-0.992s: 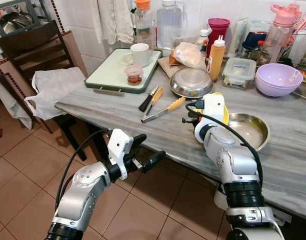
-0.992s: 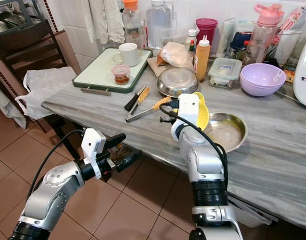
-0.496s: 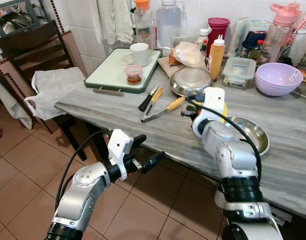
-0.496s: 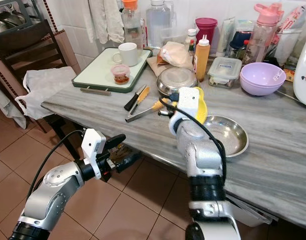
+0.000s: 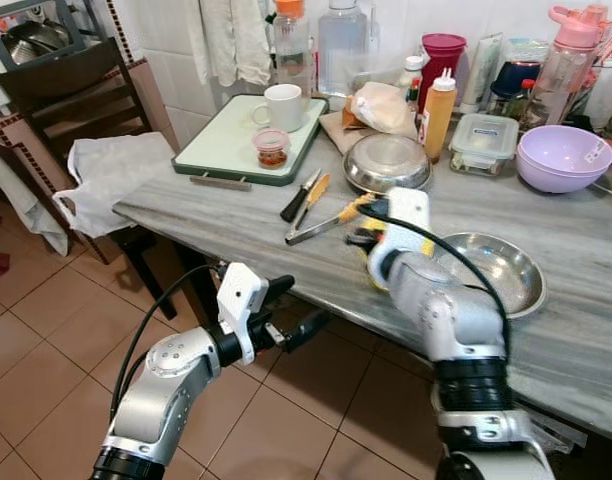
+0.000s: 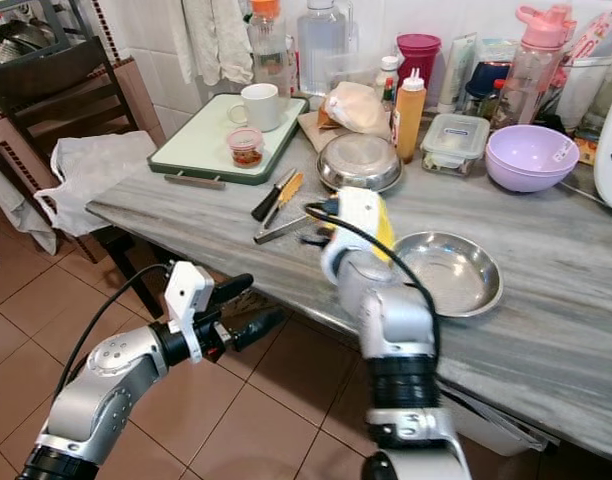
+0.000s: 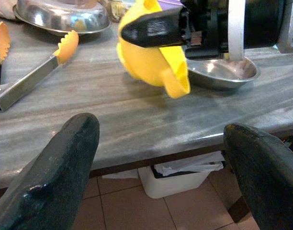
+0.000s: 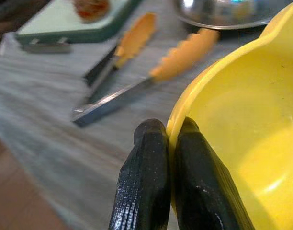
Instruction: Setting the table
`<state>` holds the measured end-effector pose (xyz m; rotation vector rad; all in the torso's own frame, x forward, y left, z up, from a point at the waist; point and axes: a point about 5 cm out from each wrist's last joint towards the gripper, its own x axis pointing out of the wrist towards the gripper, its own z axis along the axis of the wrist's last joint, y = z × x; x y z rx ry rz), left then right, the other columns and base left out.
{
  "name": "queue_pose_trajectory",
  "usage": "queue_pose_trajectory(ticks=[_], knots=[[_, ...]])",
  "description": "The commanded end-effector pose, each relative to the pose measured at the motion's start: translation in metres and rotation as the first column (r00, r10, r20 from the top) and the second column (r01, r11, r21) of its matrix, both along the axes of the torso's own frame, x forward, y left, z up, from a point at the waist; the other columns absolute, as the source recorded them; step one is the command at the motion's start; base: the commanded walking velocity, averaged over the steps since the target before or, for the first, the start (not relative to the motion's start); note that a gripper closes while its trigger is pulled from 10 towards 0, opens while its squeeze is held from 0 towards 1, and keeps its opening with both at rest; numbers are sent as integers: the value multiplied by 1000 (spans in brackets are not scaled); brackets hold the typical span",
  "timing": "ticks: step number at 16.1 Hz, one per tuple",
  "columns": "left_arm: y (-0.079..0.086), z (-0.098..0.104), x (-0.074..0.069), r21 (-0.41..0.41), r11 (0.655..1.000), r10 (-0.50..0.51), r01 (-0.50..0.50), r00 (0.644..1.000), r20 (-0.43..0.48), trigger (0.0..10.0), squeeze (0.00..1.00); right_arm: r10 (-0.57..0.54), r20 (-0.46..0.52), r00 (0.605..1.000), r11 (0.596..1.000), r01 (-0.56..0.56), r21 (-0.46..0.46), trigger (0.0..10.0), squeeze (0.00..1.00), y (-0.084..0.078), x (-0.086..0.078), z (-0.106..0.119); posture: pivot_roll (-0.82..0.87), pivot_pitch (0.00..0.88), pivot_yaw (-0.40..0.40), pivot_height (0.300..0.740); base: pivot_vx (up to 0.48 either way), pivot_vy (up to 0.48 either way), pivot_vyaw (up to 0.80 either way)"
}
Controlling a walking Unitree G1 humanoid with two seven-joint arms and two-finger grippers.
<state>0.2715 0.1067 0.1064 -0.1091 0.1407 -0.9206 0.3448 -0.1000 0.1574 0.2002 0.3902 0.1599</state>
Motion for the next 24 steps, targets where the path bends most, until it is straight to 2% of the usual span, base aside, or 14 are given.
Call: queue_pose_trajectory(ticks=[1, 2, 3, 4, 24], knots=[[2, 1, -1, 14, 1000, -4, 3, 1000, 3, 10000, 0, -10, 18, 1000, 1000, 10, -8, 10000, 0, 0, -1, 7, -75, 0, 71, 740, 0, 0, 0], [2, 1, -1, 15, 1000, -8, 8, 1000, 2, 10000, 0, -20, 8, 1000, 1000, 20, -7, 10000, 169, -2, -1, 6, -75, 0, 71, 740, 0, 0, 0], [1, 1, 0, 17, 1000, -17, 17, 1000, 0, 10000, 0, -35, -4, 999, 999, 35, 2, 10000, 918, -5, -1, 6, -82, 0, 76, 740, 0, 0, 0], [1, 1, 0, 19, 1000, -22, 22, 1000, -2, 10000, 0, -35, -4, 999, 999, 35, 4, 10000, 1000, -5, -1, 6, -89, 0, 82, 740, 0, 0, 0], [-1, 0, 1, 29, 999, -37, 37, 999, -11, 10000, 0, -44, -12, 999, 999, 44, -1, 10000, 1000, -8, 1, 5, -91, 0, 82, 740, 0, 0, 0]])
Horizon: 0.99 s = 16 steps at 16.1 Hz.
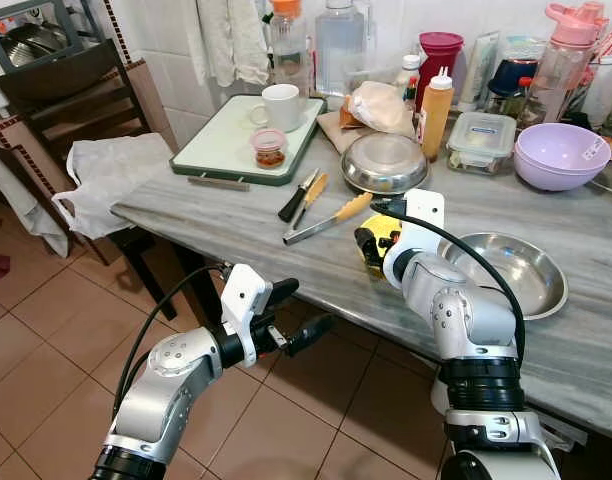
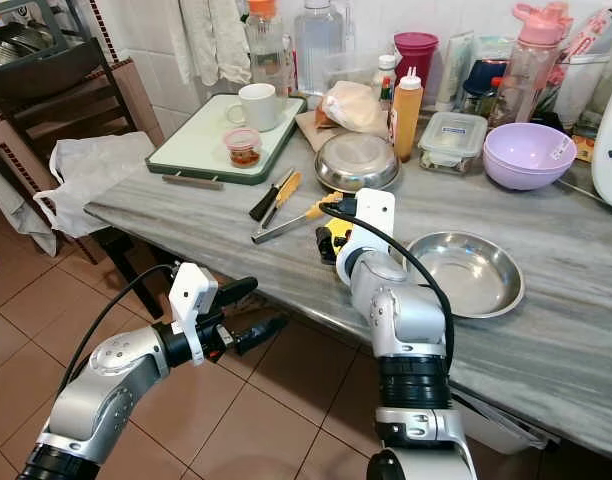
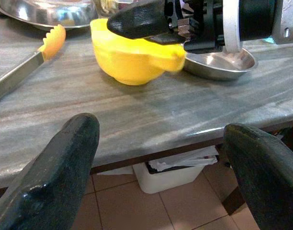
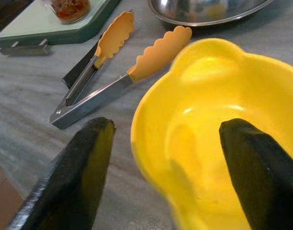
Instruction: Setting the table
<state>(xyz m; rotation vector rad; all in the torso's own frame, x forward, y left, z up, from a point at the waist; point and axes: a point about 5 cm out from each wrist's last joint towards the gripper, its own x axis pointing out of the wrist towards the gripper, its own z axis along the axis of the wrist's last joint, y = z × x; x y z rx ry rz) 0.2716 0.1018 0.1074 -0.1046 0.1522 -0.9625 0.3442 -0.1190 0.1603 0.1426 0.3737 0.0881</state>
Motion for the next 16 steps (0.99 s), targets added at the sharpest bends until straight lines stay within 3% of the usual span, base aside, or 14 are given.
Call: queue_pose_trajectory(ticks=[1, 5, 7, 10, 16], knots=[[0, 3, 2, 4, 1000, -25, 25, 1000, 3, 10000, 0, -51, 151, 987, 990, 70, -122, 10000, 1000, -26, 0, 22, -113, 0, 76, 740, 0, 0, 0], [-1, 5, 3, 0, 1000, -29, 29, 1000, 10, 10000, 0, -86, 227, 970, 977, 127, -173, 10000, 1000, -41, -4, 32, -116, 0, 75, 740, 0, 0, 0], [-1, 7, 3, -3, 999, -34, 34, 999, 11, 10000, 0, -126, 236, 964, 965, 174, -195, 10000, 1000, -57, -12, 29, -120, 0, 74, 740, 0, 0, 0], [-2, 7, 4, -6, 999, -35, 35, 999, 14, 10000, 0, -129, 229, 965, 962, 178, -209, 10000, 1000, -65, -18, 23, -132, 0, 73, 740, 0, 0, 0], [6, 13, 19, -33, 980, 197, -194, 975, 105, 10000, 0, -71, 366, 928, 958, 165, -233, 10000, 1000, -63, -36, 26, -135, 0, 73, 740, 0, 0, 0]])
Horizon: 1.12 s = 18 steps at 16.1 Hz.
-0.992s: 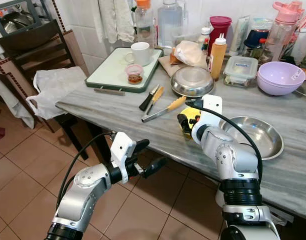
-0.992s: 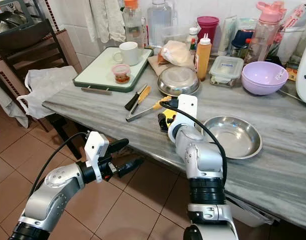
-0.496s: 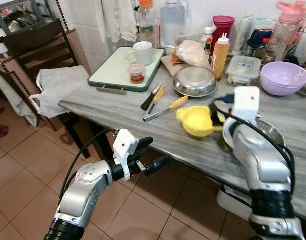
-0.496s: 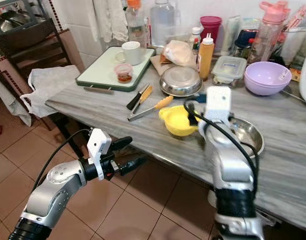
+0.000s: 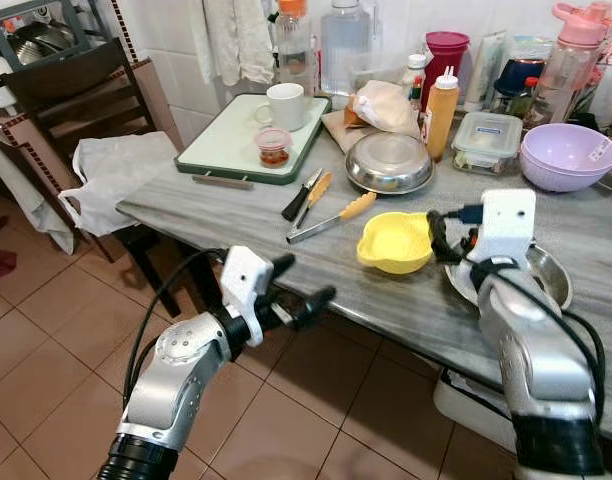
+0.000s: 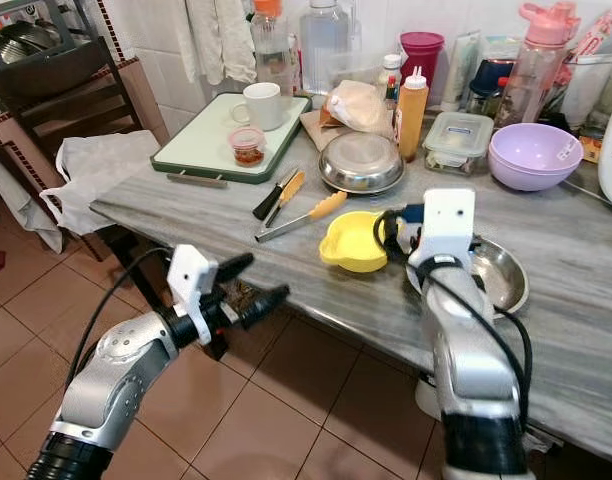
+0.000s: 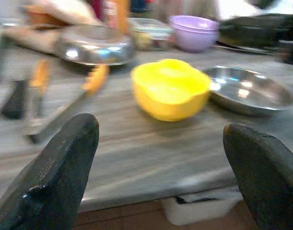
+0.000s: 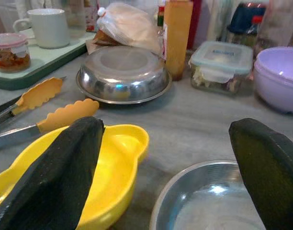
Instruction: Setting the table
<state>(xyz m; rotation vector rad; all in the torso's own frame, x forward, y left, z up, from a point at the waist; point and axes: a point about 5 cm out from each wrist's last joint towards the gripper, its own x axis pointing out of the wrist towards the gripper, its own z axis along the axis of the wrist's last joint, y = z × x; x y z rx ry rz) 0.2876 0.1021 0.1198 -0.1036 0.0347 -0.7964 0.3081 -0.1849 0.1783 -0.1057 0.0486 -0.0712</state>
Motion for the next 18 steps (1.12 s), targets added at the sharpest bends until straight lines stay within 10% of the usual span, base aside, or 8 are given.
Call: queue_pose_trajectory(ticks=[1, 8, 13, 14, 18], knots=[[8, 2, 6, 18, 997, 71, -71, 997, 13, 10000, 0, -8, 50, 999, 999, 9, -33, 10000, 1000, -3, -8, 8, -136, 0, 72, 740, 0, 0, 0], [2, -3, -4, 9, 998, 64, -64, 998, -14, 10000, 0, -201, -60, 978, 974, 193, -115, 10000, 1000, -44, -37, -8, -161, 0, 68, 740, 0, 0, 0], [-1, -2, -5, 12, 1000, -1, 2, 999, -35, 10000, 0, -184, -185, 965, 977, 159, -144, 10000, 741, -47, -33, -10, -169, 0, 65, 740, 0, 0, 0], [-2, 0, -7, 1, 999, -42, 42, 998, -42, 10000, 0, -184, -203, 962, 978, 157, -141, 10000, 545, -49, -30, -9, -167, 0, 63, 740, 0, 0, 0], [-3, -1, -13, 15, 993, -113, 114, 992, -56, 10000, 0, -175, -282, 943, 981, 142, -135, 10000, 439, -56, -22, -13, -167, 0, 63, 740, 0, 0, 0]])
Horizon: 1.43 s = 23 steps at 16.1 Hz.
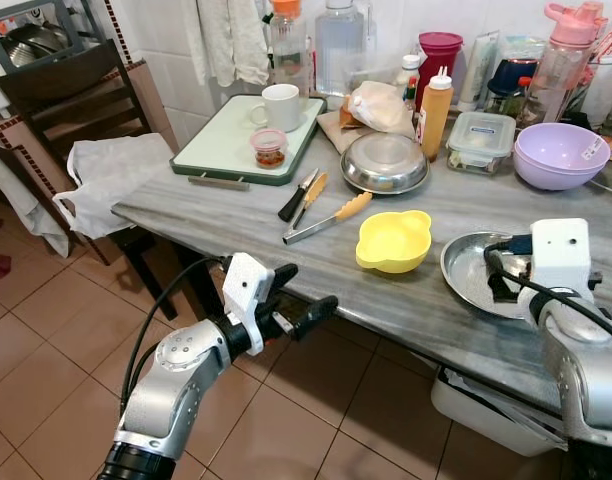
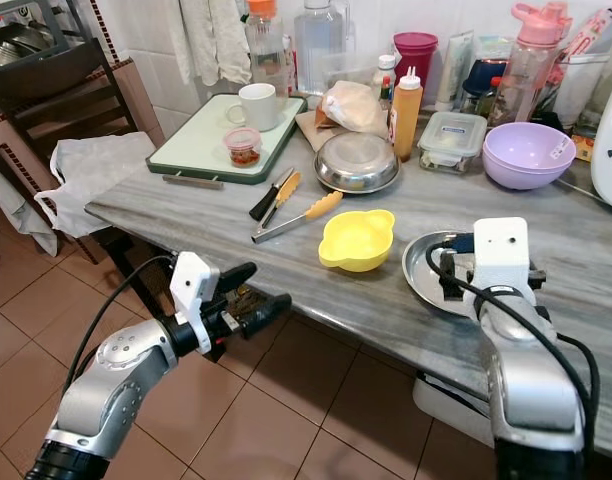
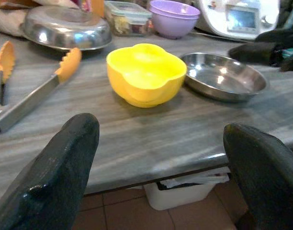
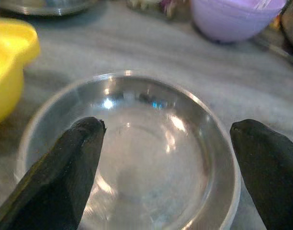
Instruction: Setting the table
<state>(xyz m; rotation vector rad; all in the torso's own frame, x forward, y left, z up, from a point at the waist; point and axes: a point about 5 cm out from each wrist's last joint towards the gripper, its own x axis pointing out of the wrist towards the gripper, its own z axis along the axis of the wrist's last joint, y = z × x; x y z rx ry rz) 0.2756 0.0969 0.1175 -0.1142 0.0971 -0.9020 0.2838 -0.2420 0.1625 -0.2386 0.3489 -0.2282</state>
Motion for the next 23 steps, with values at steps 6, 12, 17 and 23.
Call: queue_pose_trajectory(ticks=[6, 12, 17, 23], knots=[[5, 2, -2, 15, 1000, -12, 12, 1000, -8, 10000, 0, 41, -125, 991, 996, -29, 90, 10000, 82, -1, 5, -7, -151, 0, 57, 740, 0, 0, 0], [5, 2, -2, 22, 999, -24, 24, 1000, -16, 10000, 0, 50, -173, 984, 985, -20, 169, 10000, 0, 1, 3, -12, -153, 0, 61, 740, 0, 0, 0], [5, 2, -2, 28, 999, -31, 31, 999, -20, 10000, 0, 90, -179, 980, 963, -40, 268, 10000, 0, 13, 5, -14, -146, 0, 60, 740, 0, 0, 0], [5, 1, -2, 29, 999, -31, 31, 999, -25, 10000, 0, 118, -175, 978, 949, -59, 310, 10000, 0, 20, 7, -11, -145, 0, 55, 740, 0, 0, 0]])
